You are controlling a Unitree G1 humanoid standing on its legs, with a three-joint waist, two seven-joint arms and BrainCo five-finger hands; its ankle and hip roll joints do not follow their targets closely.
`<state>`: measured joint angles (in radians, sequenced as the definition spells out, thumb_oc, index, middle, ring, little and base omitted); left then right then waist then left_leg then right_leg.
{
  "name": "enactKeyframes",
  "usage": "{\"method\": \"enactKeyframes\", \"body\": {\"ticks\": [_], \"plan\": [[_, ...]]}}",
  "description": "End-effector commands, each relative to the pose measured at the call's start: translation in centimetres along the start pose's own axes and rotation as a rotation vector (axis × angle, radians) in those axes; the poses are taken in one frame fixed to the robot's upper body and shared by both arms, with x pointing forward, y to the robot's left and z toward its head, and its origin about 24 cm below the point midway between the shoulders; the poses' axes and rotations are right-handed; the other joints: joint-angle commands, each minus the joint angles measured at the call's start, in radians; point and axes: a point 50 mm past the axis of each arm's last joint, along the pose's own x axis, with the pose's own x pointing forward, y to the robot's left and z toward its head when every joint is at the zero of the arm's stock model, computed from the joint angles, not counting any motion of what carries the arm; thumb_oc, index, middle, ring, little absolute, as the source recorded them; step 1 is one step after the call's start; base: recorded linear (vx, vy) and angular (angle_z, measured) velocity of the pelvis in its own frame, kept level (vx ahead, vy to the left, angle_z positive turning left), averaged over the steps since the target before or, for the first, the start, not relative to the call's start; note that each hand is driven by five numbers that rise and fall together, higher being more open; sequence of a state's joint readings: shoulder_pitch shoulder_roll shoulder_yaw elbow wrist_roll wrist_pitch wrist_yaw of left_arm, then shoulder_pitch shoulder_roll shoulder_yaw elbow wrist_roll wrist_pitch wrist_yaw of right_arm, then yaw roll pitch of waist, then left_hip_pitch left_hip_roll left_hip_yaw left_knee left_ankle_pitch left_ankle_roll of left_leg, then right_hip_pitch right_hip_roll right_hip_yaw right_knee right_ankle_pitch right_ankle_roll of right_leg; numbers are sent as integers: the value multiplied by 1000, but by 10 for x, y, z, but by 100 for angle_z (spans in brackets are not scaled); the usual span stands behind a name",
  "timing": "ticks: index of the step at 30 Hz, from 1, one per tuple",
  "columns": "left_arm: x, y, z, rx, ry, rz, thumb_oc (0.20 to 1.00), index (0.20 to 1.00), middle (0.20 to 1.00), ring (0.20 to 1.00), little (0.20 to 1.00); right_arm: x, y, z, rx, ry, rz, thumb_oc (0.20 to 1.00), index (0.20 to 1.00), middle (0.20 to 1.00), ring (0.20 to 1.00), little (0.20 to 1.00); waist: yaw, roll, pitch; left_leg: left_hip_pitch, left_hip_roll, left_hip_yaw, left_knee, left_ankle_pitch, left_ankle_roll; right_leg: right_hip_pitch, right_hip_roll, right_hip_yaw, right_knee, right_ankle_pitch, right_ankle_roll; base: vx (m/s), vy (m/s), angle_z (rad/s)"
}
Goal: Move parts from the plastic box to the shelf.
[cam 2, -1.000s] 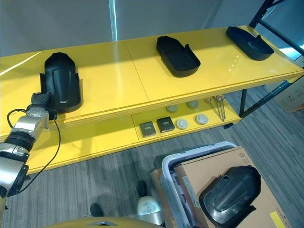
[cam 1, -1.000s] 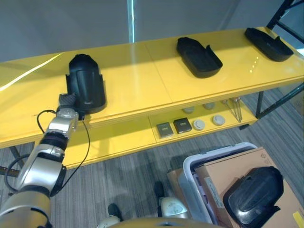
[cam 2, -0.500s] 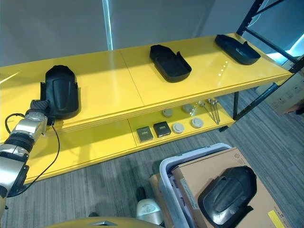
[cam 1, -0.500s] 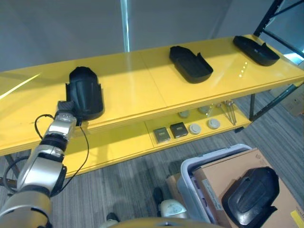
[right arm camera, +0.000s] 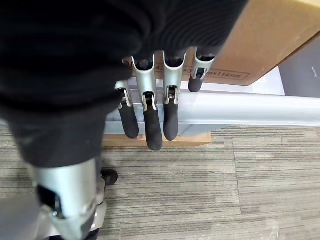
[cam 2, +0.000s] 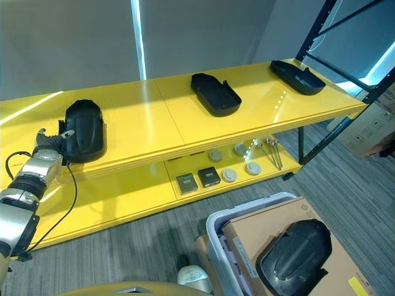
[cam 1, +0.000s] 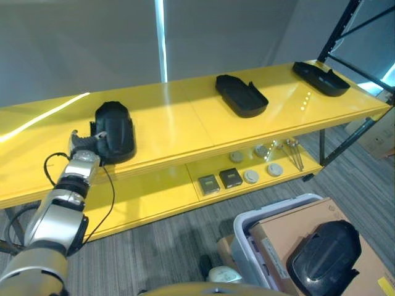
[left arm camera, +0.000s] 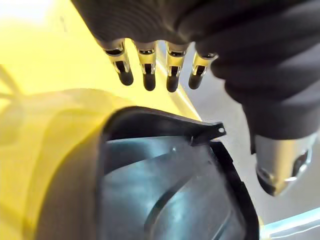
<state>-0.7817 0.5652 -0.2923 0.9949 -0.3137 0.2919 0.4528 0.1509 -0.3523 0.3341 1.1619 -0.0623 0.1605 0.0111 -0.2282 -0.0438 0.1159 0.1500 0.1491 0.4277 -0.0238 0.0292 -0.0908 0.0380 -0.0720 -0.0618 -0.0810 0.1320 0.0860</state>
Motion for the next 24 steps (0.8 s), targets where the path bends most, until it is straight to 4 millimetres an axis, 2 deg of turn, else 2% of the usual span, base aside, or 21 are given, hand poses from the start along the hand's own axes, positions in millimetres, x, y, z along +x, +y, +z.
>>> {"method": "enactKeyframes", "body": {"ticks": [1,6,10,11,12,13,14,15,17,18,19,20,21,22,24], "plan": [[3,17,33,-105,-112,83,1000,1000,1000,1000,1000,-1,1,-26,-65,92,-4,1000,1000,1000,1000,1000,-11,34,21,-81,36,11,154,-114,23,3,-29,3,85,-160,65,0,0,0],[-4,17,56,-252,-242,115,1000,1000,1000,1000,1000,-1,2,-28,-75,100,-7,1000,1000,1000,1000,1000,-3,37,17,-69,29,3,142,-113,22,15,-30,-1,80,-159,66,5,7,0],[-24,26,100,-388,-492,123,1000,1000,1000,1000,1000,-1,3,-33,-62,116,-9,1000,1000,1000,1000,1000,13,45,18,-53,21,-7,128,-113,25,28,-33,-8,76,-157,67,21,41,4],[-36,31,117,-446,-614,86,1000,1000,1000,1000,1000,-1,4,-35,-52,124,-10,1000,1000,1000,1000,1000,25,49,18,-50,17,-15,123,-114,26,33,-35,-12,72,-156,67,13,47,8],[-41,33,123,-464,-652,61,1000,1000,1000,1000,1000,-1,4,-36,-50,125,-10,1000,1000,1000,1000,1000,31,50,19,-50,16,-18,122,-114,27,34,-35,-14,72,-156,67,-55,17,7],[-58,38,140,-494,-778,-22,1000,1000,1000,1000,1000,-1,3,-36,-45,125,-12,1000,1000,1000,1000,1000,48,49,21,-60,17,-13,119,-94,31,22,-35,-17,71,-142,60,-66,-3,3],[-63,39,143,-499,-810,-45,1000,1000,1000,1000,1000,-1,3,-36,-43,125,-13,1000,1000,1000,1000,1000,52,50,21,-61,17,-15,118,-94,30,22,-35,-18,71,-142,60,-81,8,-4],[-78,39,150,-509,-896,-124,1000,1000,1000,1000,1000,-1,3,-36,-41,124,-14,1000,1000,1000,1000,1000,65,51,24,-64,15,-23,117,-93,29,22,-37,-24,69,-141,61,-39,49,0],[-113,36,153,-502,-1007,-308,1000,1000,1000,1000,1000,-1,3,-34,-32,117,-15,1000,1000,1000,1000,1000,93,51,34,-72,9,-42,114,-93,27,24,-41,-35,65,-140,62,-54,58,3],[-119,34,151,-503,-1022,-349,1000,1000,1000,1000,1000,-1,2,-34,-28,116,-16,1000,1000,1000,1000,1000,99,51,37,-75,8,-47,114,-92,26,23,-42,-38,64,-140,62,-79,60,3],[-140,29,136,-517,-1053,-471,1000,1000,1000,1000,1000,0,2,-33,-16,109,-18,1000,1000,1000,1000,1000,122,51,50,-87,5,-68,117,-91,25,22,-47,-49,64,-138,62,-65,46,9],[-142,28,133,-519,-1050,-485,900,900,900,900,900,0,2,-33,-14,109,-19,1000,1000,1000,1000,1000,124,52,52,-88,4,-70,117,-92,26,22,-48,-51,64,-138,62,-70,61,17],[-145,22,124,-514,-1029,-552,416,416,416,416,416,0,1,-32,-11,107,-21,1000,1000,1000,1000,1000,134,52,57,-94,2,-79,120,-92,26,22,-51,-55,64,-138,63,-57,51,32],[-154,16,107,-527,-1004,-619,200,200,200,200,200,0,1,-31,2,103,-25,1000,1000,1000,1000,1000,151,54,65,-105,1,-89,120,-89,25,17,-54,-62,63,-134,62,-83,76,38],[-158,4,71,-546,-896,-753,200,200,200,200,200,0,-3,-30,15,95,-36,1000,1000,1000,1000,1000,181,60,85,-126,-4,-117,131,-92,24,12,-61,-75,66,-133,63,-96,80,27]]}}
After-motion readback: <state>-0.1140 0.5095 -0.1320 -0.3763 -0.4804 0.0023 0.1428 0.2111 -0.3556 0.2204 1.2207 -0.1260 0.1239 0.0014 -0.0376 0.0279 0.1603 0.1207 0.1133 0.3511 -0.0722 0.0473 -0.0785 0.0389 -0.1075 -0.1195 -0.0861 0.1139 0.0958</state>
